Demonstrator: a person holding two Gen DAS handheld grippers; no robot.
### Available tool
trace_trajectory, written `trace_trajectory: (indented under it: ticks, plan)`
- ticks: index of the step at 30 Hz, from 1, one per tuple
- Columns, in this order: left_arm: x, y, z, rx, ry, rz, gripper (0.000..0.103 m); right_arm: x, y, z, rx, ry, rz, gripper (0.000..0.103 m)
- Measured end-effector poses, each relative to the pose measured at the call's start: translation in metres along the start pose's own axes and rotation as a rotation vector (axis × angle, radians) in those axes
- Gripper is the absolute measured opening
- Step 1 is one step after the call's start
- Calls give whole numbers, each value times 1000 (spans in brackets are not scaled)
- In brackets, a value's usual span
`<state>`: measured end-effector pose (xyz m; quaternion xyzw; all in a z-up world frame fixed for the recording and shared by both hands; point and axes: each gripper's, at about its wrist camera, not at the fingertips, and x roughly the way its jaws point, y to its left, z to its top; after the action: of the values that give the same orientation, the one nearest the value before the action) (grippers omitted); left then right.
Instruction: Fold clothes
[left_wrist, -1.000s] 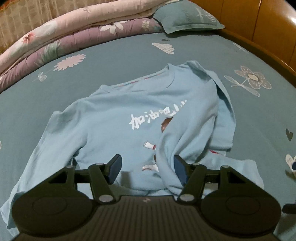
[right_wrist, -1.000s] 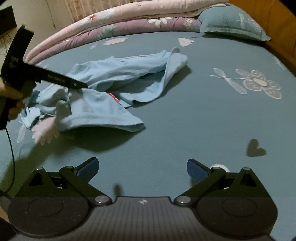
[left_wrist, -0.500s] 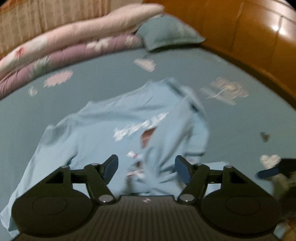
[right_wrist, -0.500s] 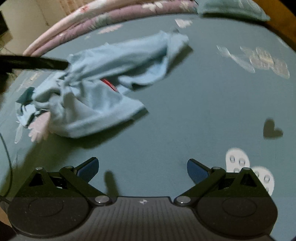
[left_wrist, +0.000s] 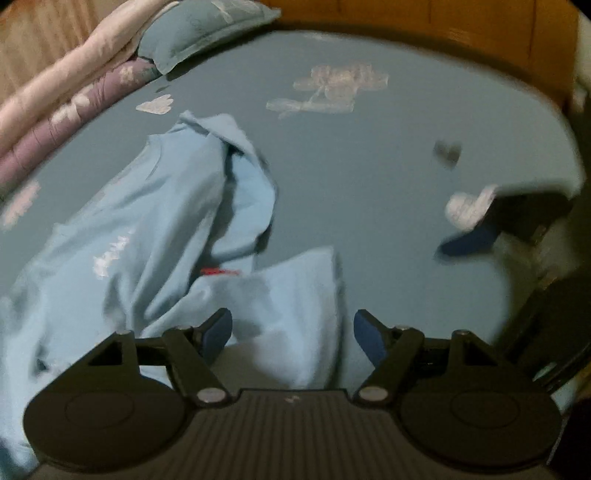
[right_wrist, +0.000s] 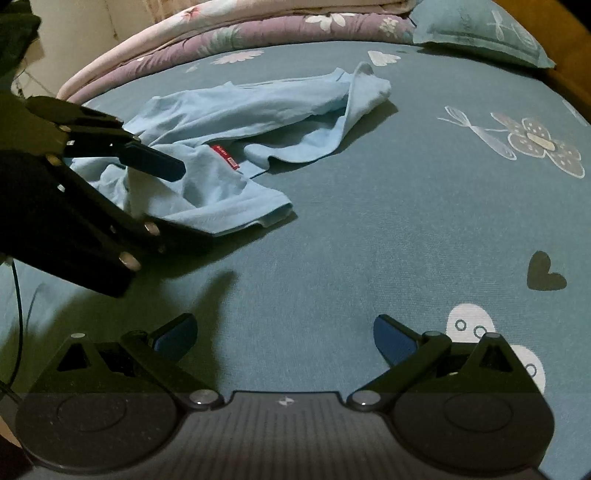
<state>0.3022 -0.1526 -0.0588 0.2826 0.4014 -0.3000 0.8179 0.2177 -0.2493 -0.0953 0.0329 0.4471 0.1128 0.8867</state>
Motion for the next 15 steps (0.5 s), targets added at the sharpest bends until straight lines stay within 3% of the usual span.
trace_trajectory:
  ticks: [2, 4, 8, 11, 15]
  plan:
    - [6, 4, -6, 3, 25, 82, 73, -1, 0, -1, -7, -2, -3, 103]
    - [-1, 22, -13, -70, 18, 107, 73, -2, -1, -1, 0, -3, -3, 103]
    - [-27, 70, -33, -297, -26, 125, 75, -5, -2, -4, -6, -9, 5, 103]
    - [-32, 102, -55, -472, -15, 179, 76, -2, 5, -4, -59, 3, -24, 103]
    - [-36, 119, -73, -558, -15, 139, 76, 0, 10, 1, -51, 28, -53, 103]
